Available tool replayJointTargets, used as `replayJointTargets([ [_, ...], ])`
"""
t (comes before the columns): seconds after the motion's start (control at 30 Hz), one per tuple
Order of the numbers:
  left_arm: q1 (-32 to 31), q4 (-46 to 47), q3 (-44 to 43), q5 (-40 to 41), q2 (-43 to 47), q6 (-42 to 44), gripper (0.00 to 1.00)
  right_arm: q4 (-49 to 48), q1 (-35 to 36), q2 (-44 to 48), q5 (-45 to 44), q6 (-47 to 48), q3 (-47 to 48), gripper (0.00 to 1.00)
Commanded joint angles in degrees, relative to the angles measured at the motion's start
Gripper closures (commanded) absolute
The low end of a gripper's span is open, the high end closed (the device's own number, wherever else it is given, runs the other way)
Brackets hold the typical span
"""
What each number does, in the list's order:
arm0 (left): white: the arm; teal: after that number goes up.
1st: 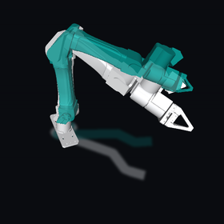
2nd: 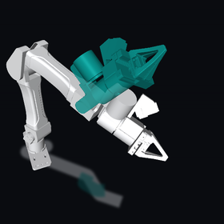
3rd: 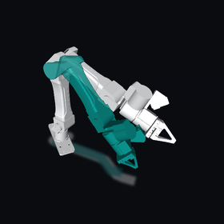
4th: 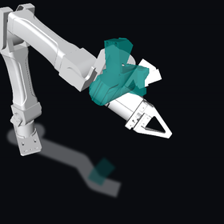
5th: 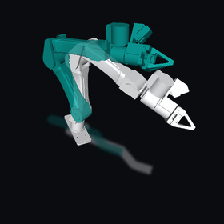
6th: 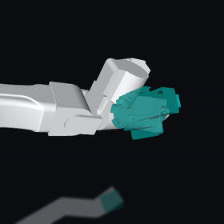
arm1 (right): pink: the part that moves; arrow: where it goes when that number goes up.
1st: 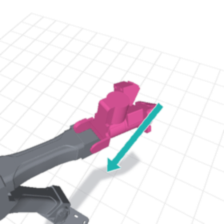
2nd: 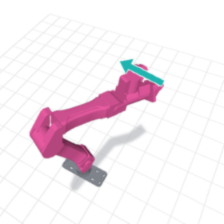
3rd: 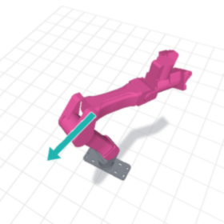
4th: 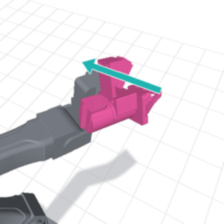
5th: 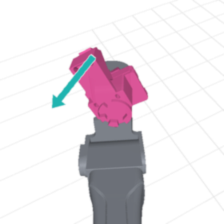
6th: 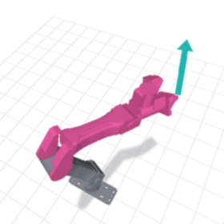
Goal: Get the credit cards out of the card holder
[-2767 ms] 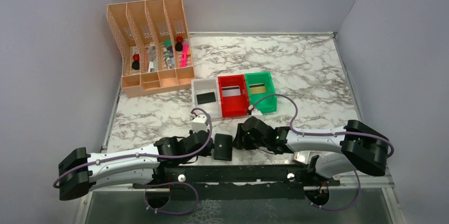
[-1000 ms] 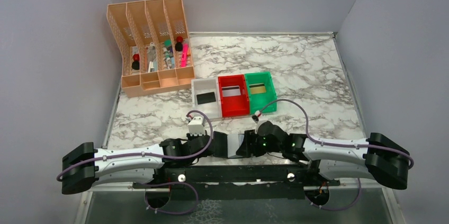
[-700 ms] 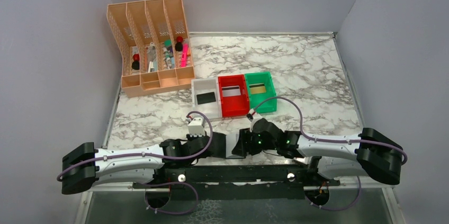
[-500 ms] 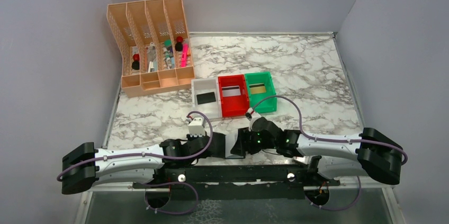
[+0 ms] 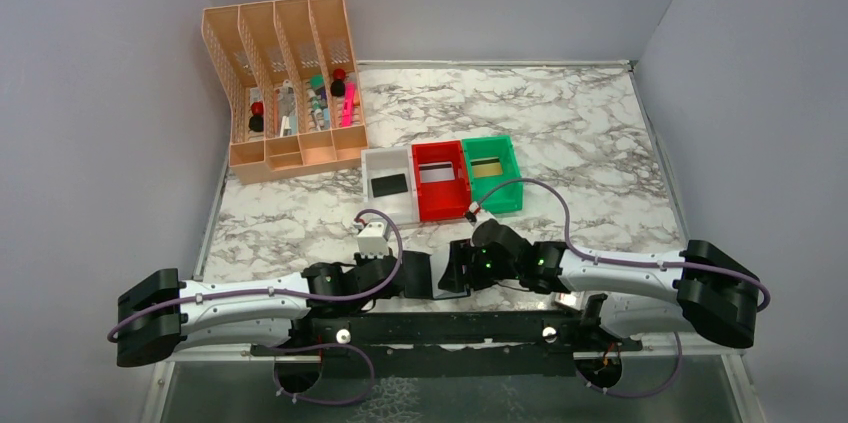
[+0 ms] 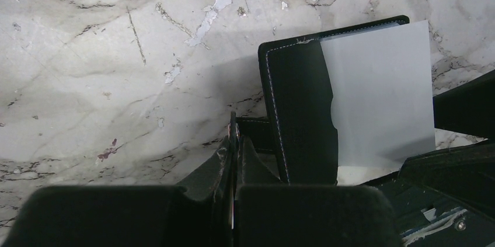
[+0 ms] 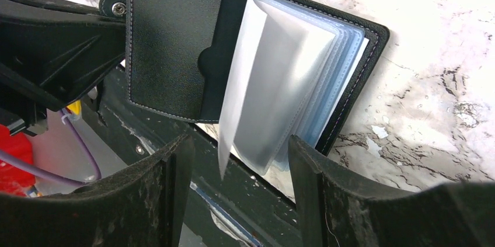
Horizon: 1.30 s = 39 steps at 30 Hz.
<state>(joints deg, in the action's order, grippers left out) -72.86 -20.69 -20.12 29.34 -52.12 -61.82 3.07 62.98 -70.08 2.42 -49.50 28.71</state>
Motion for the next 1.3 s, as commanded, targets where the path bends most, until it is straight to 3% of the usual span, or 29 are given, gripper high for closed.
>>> replayJointTargets([
  [0.0, 0.06, 1.29, -0.73, -0.95, -0.20, 0.60, 1.00, 0.07, 0.04, 0.73, -0.57, -0.67, 0.09, 0.35],
  [0.53, 0.02, 2.05, -0.05, -1.47, -0.36, 0.86, 1.00, -12.23, 0.04, -1.02, 8.48, -0.34, -0.64, 0.34],
  [0.93, 0.01, 2.16, 0.71, -1.65, 1.99, 1.18, 1.00, -15.47, 0.12, -14.23, 13.07, 3.12, 9.21, 0.34],
  [1.27, 0.08, 0.34, 0.09, -0.86, 4.91, 0.93, 0.83, -13.08, 0.63, -18.89, 10.29, 3.50, 11.64, 0.29],
])
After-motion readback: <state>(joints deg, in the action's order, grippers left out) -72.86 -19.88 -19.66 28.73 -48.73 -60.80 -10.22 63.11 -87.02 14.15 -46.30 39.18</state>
